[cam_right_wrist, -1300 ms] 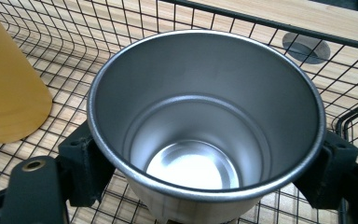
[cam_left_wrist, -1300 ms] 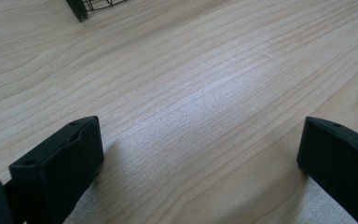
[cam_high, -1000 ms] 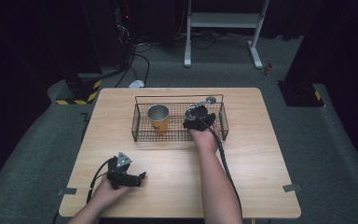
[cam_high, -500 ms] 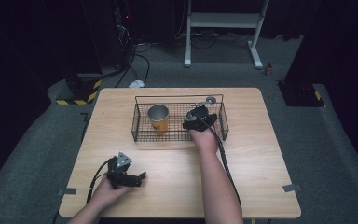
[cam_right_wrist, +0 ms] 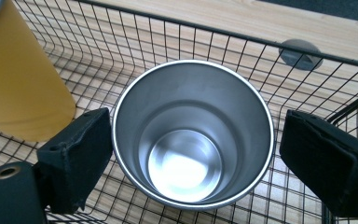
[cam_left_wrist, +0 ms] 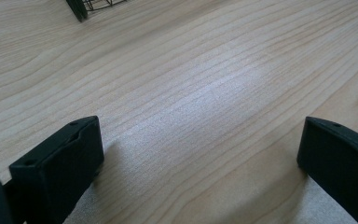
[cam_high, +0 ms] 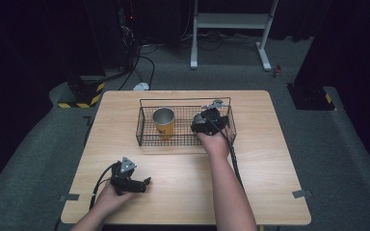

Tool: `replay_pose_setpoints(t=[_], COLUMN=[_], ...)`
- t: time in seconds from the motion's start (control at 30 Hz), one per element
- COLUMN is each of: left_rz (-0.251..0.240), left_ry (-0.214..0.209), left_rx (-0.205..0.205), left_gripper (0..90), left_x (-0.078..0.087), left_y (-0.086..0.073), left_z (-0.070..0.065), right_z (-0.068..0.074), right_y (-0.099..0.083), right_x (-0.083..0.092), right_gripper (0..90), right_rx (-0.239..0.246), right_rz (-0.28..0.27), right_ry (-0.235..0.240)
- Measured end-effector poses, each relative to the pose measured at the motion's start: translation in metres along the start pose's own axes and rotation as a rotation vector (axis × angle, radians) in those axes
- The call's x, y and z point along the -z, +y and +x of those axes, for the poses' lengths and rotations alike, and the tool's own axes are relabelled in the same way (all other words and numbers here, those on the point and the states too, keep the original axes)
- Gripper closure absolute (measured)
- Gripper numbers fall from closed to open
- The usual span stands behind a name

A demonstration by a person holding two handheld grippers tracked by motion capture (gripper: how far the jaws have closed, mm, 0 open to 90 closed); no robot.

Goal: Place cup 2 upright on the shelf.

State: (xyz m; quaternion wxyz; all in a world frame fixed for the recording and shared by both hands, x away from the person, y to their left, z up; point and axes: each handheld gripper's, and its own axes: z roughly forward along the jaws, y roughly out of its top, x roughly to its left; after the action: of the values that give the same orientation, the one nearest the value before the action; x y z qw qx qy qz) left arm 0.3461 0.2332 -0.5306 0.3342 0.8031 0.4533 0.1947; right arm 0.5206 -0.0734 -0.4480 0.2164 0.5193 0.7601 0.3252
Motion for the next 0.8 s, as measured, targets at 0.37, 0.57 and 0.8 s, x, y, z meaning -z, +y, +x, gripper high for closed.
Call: replay_pose_setpoints(t=[0.37,0.57,0.8], left_rz=[0.004,0.001,0.001], left_ry=[0.0,-0.001,-0.003], left_rx=[-0.004,-0.001,0.004], left_gripper=[0.7,0.7,0.7], left_x=[0.0,0.0,0.0], left_y=[0.0,0.0,0.0], left_z=[0.0,0.0,0.0], right_z=[-0.003,-0.006,-0.003], right_y=[0.003,0.003,-0.001], right_x=[0.013,0.022,0.039], right_gripper=[9.7,9.7,9.8], right_rx=[-0.001,0.002,0.02], right_rz=[-0.043,-0.07,-0.122], right_ry=[-0.002,0.002,0.019])
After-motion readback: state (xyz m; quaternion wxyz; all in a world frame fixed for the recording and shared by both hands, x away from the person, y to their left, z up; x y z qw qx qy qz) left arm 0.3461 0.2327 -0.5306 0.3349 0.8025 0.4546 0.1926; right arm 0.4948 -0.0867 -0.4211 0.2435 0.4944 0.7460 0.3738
